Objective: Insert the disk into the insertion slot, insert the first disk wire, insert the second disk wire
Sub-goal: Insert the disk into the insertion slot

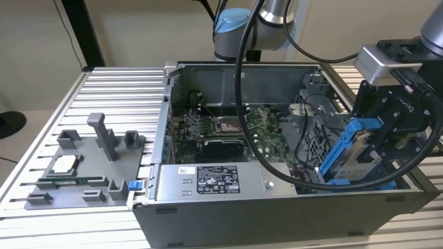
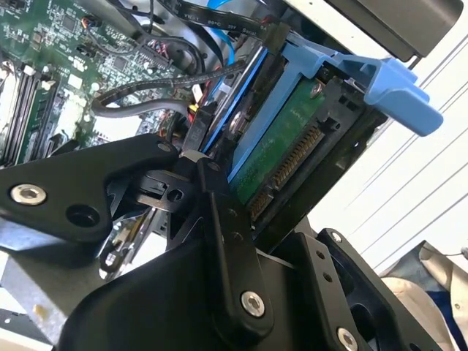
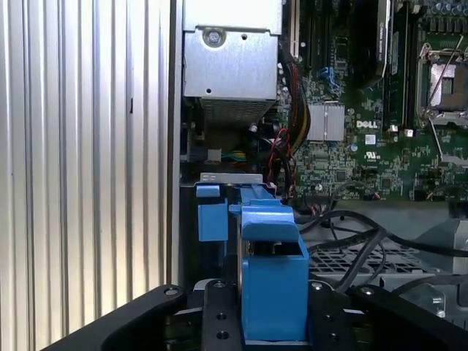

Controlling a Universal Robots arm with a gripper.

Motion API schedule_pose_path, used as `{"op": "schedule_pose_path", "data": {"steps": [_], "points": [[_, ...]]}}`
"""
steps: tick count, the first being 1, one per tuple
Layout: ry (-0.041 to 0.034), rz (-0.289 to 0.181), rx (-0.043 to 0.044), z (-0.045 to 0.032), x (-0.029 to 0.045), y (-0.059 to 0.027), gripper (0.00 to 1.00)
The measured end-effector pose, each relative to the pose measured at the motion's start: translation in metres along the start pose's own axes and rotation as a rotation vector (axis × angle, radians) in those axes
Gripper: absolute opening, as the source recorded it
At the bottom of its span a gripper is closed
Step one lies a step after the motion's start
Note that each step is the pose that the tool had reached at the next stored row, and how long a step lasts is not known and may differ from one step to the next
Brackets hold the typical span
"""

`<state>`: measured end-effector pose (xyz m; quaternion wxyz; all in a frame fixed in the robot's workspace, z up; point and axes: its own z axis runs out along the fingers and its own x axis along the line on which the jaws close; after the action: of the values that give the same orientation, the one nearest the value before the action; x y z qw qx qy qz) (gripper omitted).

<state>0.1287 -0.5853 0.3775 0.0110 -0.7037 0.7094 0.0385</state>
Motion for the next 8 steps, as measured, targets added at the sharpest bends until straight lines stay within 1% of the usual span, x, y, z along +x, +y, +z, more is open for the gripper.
{"op": "schedule_pose_path", "data": {"steps": [4,8], "points": [[-0.0002,0.0,0.0,0.0035,0.0003,-0.0001,0.0],[0.0,0.0,0.0001,0.0099,0.0007,-0.0004,0.0]]}}
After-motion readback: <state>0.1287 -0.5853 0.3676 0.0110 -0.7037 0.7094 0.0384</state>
